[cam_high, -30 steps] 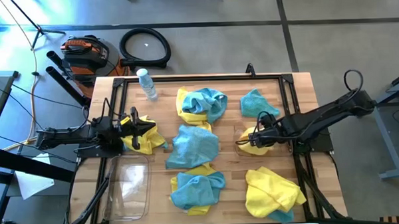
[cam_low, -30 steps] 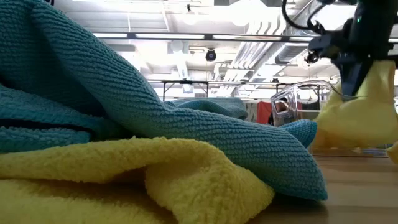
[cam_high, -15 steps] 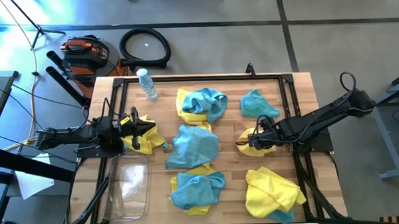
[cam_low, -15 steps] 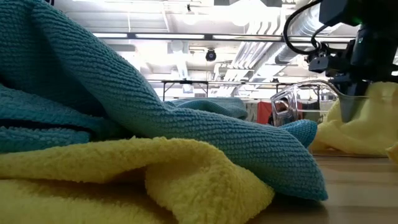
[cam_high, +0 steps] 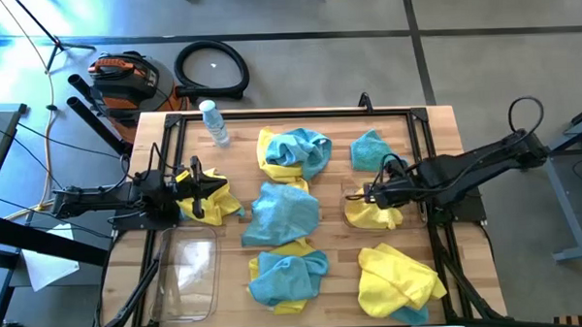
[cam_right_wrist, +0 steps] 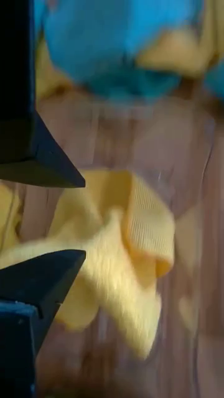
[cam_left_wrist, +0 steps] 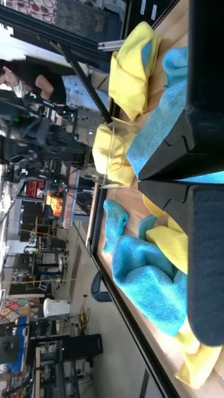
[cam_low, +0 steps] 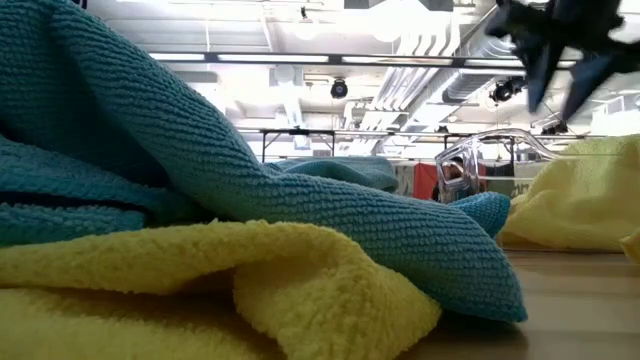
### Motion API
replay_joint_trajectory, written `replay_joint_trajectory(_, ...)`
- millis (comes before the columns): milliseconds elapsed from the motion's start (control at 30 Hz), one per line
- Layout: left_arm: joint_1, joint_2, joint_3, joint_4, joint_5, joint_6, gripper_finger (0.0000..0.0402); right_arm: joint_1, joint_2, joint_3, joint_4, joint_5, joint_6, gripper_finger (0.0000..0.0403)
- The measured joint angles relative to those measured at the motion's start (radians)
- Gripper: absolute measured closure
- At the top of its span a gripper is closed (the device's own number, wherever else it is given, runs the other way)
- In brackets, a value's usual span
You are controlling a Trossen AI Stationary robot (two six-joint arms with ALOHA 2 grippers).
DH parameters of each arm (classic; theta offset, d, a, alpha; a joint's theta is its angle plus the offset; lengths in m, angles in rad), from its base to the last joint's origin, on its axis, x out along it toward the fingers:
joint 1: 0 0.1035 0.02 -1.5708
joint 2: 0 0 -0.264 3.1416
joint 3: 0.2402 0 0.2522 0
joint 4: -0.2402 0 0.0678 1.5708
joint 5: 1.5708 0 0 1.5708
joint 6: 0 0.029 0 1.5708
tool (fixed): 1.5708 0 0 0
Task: Sort microfiber towel by color & place in baskets
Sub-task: Put the yellow microfiber towel into the right transparent bin
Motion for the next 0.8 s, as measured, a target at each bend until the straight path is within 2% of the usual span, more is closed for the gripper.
replay_joint_trajectory(200,0.000,0.000,0.000,0.000,0.000,0.000,0.0401,-0.006,0.051,-0.012,0.114,0.000,-0.031,0.0282)
replay_joint_trajectory(367,0.000,0.000,0.000,0.000,0.000,0.000,0.0402,-0.006,0.154,-0.098,0.137,-0.080,0.036,0.0313)
replay_joint_trajectory(500,0.000,0.000,0.000,0.000,0.000,0.000,0.0402,-0.006,0.215,-0.166,0.206,-0.114,0.046,0.0327)
replay_joint_trajectory(800,0.000,0.000,0.000,0.000,0.000,0.000,0.0402,-0.006,0.293,-0.302,0.406,-0.116,0.067,0.0347)
